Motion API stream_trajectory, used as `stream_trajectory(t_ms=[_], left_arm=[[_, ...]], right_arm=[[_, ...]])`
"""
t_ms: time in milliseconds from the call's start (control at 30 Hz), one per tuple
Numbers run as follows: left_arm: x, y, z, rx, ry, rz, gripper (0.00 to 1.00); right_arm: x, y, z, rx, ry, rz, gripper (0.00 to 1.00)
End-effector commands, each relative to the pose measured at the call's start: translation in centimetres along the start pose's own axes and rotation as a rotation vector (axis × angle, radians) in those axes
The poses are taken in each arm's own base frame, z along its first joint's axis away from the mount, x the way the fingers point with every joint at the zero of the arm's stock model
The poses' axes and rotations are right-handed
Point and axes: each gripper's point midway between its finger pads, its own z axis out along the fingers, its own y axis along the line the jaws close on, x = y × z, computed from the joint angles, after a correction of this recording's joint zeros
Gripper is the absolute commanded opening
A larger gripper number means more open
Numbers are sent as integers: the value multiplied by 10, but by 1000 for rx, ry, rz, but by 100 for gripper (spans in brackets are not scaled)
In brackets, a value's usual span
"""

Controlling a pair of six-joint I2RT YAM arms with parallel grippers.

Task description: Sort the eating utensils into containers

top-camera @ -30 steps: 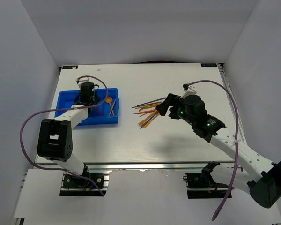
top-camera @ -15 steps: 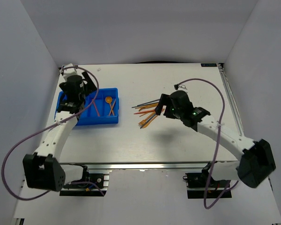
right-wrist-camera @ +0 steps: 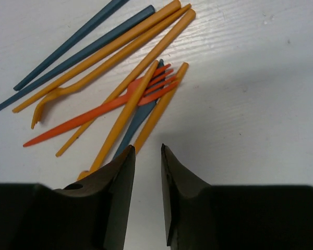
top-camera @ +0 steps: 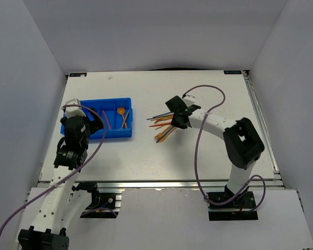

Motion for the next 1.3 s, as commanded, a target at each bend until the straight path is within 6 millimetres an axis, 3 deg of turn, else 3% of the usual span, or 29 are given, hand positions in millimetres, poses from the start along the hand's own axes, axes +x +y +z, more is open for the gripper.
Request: stream_trajectory(t_ms=[0,67,400,600,733,900,933,967,1033,1100,1167,1267], left_arm=[[2,-8,-2,38,6,17,98],[6,-11,1,45,28,26,98],[10,-16,2,66,50,34,98],[12,-18,3,76,58,36,98],[11,-18,2,74,55,35,98],[13,-20,2,86,61,28,98],[13,-24,1,105,63,26,98],[15,-27,2,125,71,20,98],[22,-48,1,228,115,-6,98],[29,-67,0,315,149,-72,98],[46,-102,-8,502,219,-172,98],[73,-145,-33,711,328,-280,98]], right_arm=[[-6,7,5,75,-31,33,32],[-4,13,9,76,-25,41,31],[26,5,49,185,57,19,24],[38,0,56,193,83,27,21],[51,-12,57,221,131,35,11],[62,-31,38,224,143,76,0],[70,-42,37,237,149,79,0],[62,-40,25,204,128,98,0],[65,-49,16,188,120,96,0],[51,-40,-2,108,87,101,0],[39,-31,-19,12,53,80,0],[24,-14,-43,-150,2,58,0]])
